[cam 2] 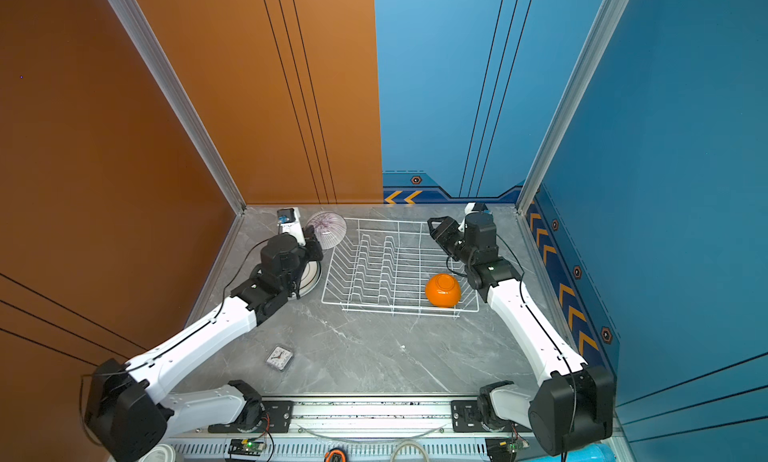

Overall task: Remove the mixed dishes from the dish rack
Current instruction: 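Carry the bowl with the left gripper toward the plates while right withdraws, then lower the striped bowl with the left gripper onto the table beside the plates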

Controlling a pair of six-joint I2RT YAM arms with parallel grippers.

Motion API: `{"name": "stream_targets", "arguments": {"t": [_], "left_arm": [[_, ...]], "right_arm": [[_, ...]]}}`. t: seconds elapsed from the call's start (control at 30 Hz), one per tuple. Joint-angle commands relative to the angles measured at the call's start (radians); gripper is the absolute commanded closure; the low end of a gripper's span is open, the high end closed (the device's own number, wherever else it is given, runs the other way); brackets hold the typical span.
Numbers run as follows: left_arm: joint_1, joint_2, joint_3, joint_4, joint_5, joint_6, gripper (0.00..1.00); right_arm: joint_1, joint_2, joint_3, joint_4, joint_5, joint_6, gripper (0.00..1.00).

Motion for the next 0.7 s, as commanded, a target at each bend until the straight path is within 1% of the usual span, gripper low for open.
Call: {"name": "stream_targets", "arguments": {"t": [0.0,0.1,0.17,0.27,0.4,0.53,0.6,0.67], "left_arm": [[0.068,-0.070,0.047,-0.292,0.042,-0.121,1.00],[0.138,-0.103,0.053,-0.477,0.083,-0.149,1.00],[0.185,-0.130,0.022,-0.548,0.087,-0.171,1.00],[0.276,-0.159,-0.021,-0.627,0.152,-0.209,1.00],[0.405,-0.186,-0.085,-0.688,0.244,-0.261,1.00],[0.516,-0.222,-0.148,-0.715,0.282,-0.289,1.00],[0.570,-0.225,-0.176,-0.728,0.276,-0.302,1.00],[0.636,-0.221,-0.195,-0.741,0.310,-0.313,1.00]], "right_arm": [[-0.023,0.024,0.012,-0.210,0.026,-0.208,0.49],[-0.040,0.036,-0.014,-0.238,0.023,-0.236,0.49],[-0.044,0.023,-0.038,-0.239,0.036,-0.242,0.49],[-0.040,0.007,-0.050,-0.244,0.040,-0.270,0.49],[-0.019,0.010,-0.019,-0.309,0.047,-0.338,0.48],[-0.007,0.008,-0.014,-0.355,0.062,-0.379,0.48],[-0.004,0.002,-0.027,-0.358,0.064,-0.390,0.48],[-0.004,-0.006,-0.040,-0.359,0.070,-0.392,0.48]]}}
